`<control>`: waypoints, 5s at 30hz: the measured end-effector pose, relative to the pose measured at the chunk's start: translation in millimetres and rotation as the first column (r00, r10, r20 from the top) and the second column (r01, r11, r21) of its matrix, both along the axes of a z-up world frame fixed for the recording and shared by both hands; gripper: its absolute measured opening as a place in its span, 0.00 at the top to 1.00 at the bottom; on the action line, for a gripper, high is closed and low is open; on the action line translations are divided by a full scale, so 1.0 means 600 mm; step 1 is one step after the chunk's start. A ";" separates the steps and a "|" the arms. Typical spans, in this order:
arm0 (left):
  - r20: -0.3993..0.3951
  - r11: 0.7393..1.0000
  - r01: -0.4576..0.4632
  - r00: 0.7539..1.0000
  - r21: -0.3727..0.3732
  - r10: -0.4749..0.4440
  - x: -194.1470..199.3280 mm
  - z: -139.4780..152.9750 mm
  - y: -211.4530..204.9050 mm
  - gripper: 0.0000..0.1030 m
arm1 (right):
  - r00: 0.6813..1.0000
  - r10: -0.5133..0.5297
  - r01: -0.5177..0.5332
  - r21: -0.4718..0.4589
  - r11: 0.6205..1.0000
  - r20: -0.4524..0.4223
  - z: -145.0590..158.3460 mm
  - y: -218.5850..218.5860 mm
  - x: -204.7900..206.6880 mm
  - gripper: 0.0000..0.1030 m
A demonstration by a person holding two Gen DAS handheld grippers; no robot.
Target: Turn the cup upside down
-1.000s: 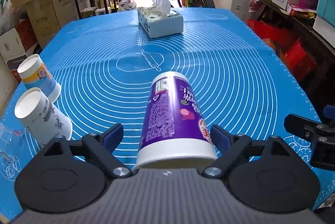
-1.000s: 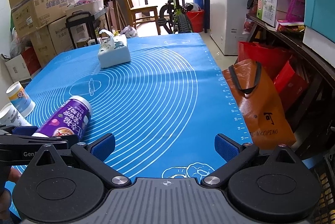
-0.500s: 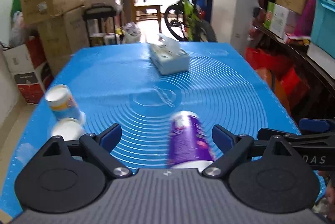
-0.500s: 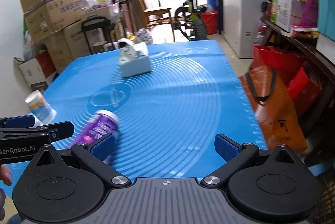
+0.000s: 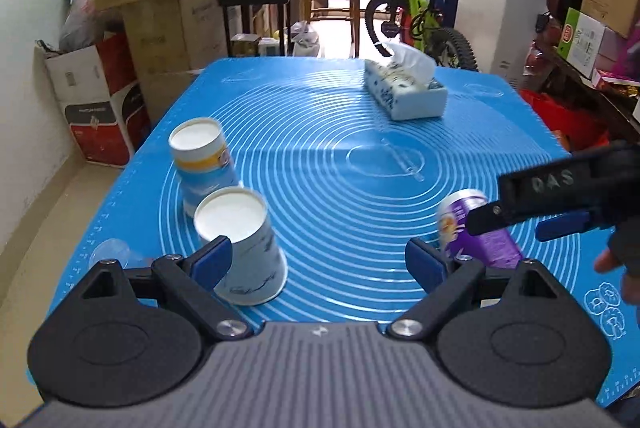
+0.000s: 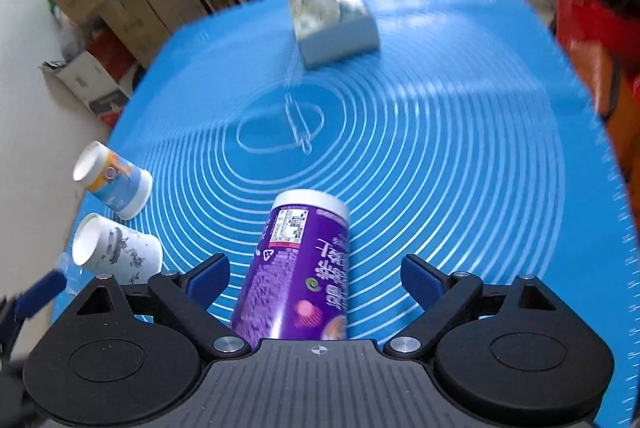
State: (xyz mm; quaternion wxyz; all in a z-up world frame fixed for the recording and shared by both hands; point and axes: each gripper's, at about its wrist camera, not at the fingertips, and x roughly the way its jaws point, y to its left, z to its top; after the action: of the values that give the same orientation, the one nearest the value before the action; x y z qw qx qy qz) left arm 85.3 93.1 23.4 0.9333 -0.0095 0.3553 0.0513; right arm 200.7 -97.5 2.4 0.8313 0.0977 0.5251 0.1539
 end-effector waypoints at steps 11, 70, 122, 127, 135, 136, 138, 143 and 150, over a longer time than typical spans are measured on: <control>-0.023 1.000 0.005 1.000 -0.011 -0.005 0.013 -0.013 0.007 0.10 | 0.974 0.050 -0.017 0.148 0.989 -0.219 -0.068 0.014 0.052 0.33; -0.033 0.996 0.071 0.997 -0.058 -0.073 -0.013 -0.029 -0.085 0.10 | 0.727 -0.009 0.133 -0.127 0.983 0.687 -0.072 -0.088 -0.244 0.24; 0.066 0.986 0.164 0.984 -0.008 -0.164 -0.218 -0.032 -0.140 0.10 | 0.869 0.004 0.066 -0.124 0.990 0.495 0.007 -0.142 -0.467 0.09; 0.067 0.987 0.163 0.984 -0.004 -0.162 -0.219 -0.034 -0.142 0.10 | 0.870 0.003 0.068 -0.127 0.990 0.492 0.006 -0.141 -0.466 0.09; 0.063 0.986 0.167 0.984 0.001 -0.167 -0.219 -0.033 -0.141 0.10 | 0.869 0.004 0.067 -0.126 0.990 0.495 0.005 -0.140 -0.468 0.09; 0.064 0.986 0.167 0.984 0.001 -0.167 -0.219 -0.033 -0.141 0.10 | 0.869 0.003 0.069 -0.126 0.990 0.495 0.005 -0.140 -0.468 0.09; 0.063 0.986 0.169 0.984 0.001 -0.168 -0.219 -0.033 -0.141 0.10 | 0.868 0.001 0.071 -0.125 0.990 0.496 0.004 -0.140 -0.469 0.09; 0.056 0.985 0.171 0.984 -0.002 -0.171 -0.217 -0.034 -0.141 0.10 | 0.872 -0.001 0.071 -0.125 0.990 0.490 0.002 -0.141 -0.468 0.09; 0.056 0.985 0.172 0.984 -0.002 -0.171 -0.215 -0.033 -0.142 0.10 | 0.871 -0.007 0.073 -0.115 0.991 0.491 0.006 -0.146 -0.469 0.10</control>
State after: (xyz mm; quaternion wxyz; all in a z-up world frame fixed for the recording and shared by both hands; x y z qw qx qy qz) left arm -43.9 8.1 3.3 0.9438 0.0164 0.3288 -0.0308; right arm -80.7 -185.0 5.8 0.9447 0.0123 0.3041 0.1218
